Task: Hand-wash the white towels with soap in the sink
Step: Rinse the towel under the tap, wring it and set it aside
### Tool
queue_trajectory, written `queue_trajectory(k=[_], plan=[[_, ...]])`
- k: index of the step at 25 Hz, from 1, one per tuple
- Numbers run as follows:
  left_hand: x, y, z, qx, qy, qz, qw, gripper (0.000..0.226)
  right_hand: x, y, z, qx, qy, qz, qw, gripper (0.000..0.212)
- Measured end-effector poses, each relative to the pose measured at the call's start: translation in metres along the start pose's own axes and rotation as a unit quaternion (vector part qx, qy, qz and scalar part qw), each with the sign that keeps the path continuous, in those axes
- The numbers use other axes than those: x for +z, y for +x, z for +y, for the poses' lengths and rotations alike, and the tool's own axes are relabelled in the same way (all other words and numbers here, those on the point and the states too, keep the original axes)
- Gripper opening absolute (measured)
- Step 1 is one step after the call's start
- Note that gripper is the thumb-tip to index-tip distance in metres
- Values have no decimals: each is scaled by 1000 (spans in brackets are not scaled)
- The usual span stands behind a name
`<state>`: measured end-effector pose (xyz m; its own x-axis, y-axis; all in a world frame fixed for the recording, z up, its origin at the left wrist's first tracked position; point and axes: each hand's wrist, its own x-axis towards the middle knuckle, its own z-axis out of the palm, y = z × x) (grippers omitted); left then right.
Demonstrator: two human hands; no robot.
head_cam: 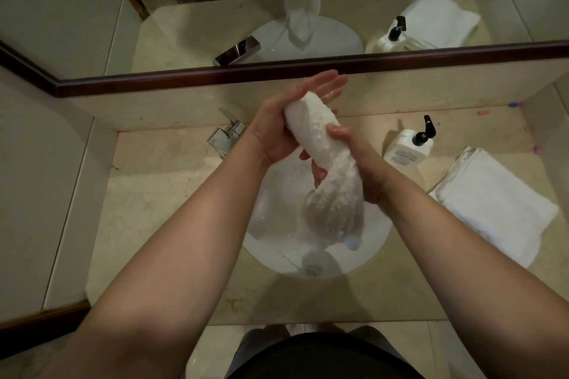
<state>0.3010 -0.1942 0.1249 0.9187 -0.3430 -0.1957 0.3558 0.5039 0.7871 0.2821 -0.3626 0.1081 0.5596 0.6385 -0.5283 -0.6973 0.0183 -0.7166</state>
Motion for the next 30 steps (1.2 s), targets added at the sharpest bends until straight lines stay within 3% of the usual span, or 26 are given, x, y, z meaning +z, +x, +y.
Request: queue_trajectory(k=[2,4,9,12,17,27,30], plan=[[8,6,2,24,-42,11,999,26,0,2,-6,-2,18,-26,999,61],[14,7,4,19,-38,63,997,17,4,-1,-5,-40,8,12,999,68],[21,8,-17,13,119,213,970,40,23,2,17,-119,-129,220,960,77],[23,6,-31,22,173,295,939,51,21,15,34,-124,-205,281,929,80],[28,7,-42,9,201,411,889,53,17,31,55,-135,-227,352,898,73],[25,-8,-42,15,163,440,883,54,26,29,61,-166,-317,369,858,67],[26,-18,-36,12,106,392,914,41,33,23,55,-166,-281,369,870,69]])
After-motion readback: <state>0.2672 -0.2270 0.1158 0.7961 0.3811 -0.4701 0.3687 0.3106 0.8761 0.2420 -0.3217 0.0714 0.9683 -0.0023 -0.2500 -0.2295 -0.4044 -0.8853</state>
